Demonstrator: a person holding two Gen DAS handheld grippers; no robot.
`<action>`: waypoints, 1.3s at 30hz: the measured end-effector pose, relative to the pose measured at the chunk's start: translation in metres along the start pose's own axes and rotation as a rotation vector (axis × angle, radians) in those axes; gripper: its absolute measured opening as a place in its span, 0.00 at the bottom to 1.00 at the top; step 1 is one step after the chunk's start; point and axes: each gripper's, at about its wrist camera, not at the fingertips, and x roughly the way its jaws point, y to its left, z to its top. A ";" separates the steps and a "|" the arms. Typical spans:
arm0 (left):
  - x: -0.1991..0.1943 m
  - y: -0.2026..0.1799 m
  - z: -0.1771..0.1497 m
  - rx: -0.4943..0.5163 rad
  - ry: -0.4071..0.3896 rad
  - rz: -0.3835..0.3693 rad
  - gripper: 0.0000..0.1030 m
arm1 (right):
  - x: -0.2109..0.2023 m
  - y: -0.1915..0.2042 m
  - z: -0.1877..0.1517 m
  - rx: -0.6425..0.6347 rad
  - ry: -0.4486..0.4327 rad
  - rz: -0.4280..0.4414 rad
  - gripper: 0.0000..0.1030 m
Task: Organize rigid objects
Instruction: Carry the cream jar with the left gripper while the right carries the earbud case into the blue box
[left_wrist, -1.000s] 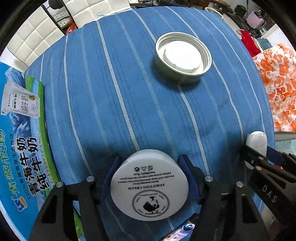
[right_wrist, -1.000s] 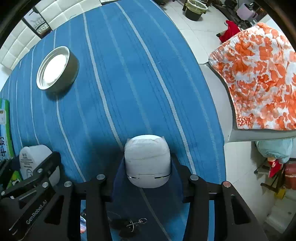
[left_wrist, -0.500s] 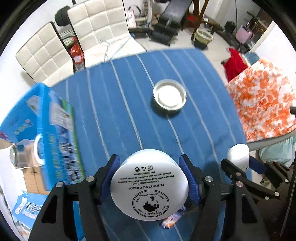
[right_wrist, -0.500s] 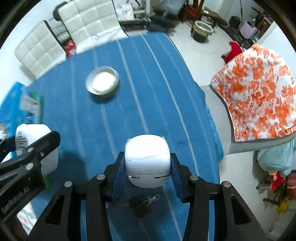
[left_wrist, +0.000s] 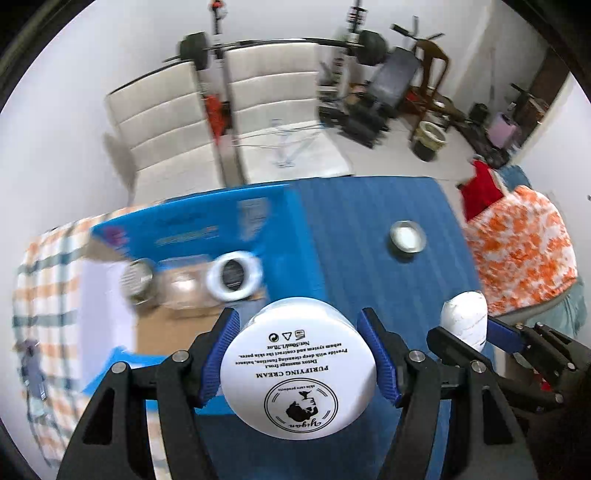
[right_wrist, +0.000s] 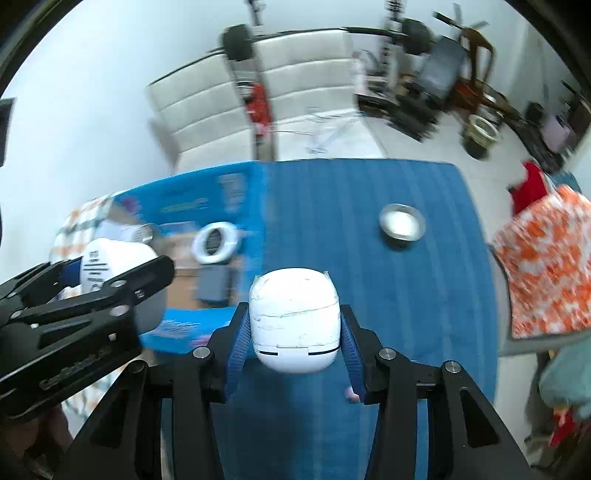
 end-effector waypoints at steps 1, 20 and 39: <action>-0.004 0.016 -0.005 -0.019 0.001 0.016 0.62 | 0.000 0.014 0.000 -0.019 -0.003 0.006 0.47; -0.059 0.155 -0.034 -0.149 -0.084 0.075 0.62 | 0.002 0.144 0.015 -0.057 -0.047 0.001 0.48; 0.122 0.215 -0.028 -0.262 0.359 -0.118 0.62 | 0.209 0.133 0.018 0.068 0.322 0.191 0.48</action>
